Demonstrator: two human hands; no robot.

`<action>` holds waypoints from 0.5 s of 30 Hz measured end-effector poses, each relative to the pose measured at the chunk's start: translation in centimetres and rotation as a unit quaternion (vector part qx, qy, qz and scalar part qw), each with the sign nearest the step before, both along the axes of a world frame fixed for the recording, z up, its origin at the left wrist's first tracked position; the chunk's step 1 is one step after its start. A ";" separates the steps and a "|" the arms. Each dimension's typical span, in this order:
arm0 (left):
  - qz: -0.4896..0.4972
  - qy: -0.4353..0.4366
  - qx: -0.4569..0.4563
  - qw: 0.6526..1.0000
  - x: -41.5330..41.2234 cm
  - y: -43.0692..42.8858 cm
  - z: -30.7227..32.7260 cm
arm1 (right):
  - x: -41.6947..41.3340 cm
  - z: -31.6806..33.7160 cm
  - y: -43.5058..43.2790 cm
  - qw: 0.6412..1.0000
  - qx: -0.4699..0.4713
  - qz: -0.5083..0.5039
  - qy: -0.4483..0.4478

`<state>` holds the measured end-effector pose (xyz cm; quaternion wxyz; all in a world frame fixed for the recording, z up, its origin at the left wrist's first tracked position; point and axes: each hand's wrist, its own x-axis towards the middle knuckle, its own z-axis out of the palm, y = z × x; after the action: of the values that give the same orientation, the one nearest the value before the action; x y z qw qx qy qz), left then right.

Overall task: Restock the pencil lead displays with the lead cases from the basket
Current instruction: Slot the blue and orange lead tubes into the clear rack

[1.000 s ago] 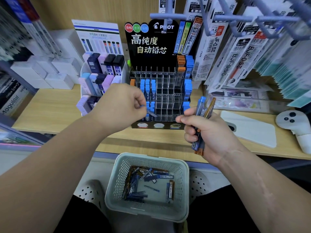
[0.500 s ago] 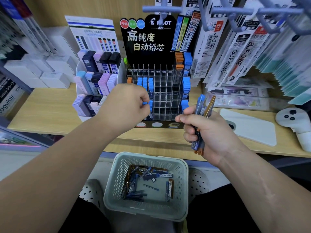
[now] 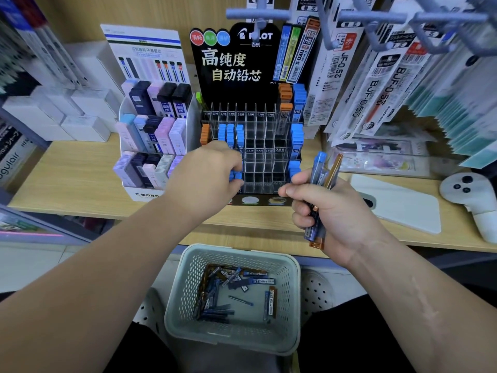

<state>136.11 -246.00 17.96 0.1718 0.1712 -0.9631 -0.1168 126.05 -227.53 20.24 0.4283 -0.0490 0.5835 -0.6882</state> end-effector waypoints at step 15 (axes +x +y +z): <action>0.000 0.006 -0.028 1.000 0.5 0.0 -0.7 | 0.2 -0.1 -0.1 1.000 0.013 0.002 0.007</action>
<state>136.65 -246.02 17.26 0.1826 0.1660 -0.9648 -0.0906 126.25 -227.63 20.19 0.4260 -0.0498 0.5951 -0.6796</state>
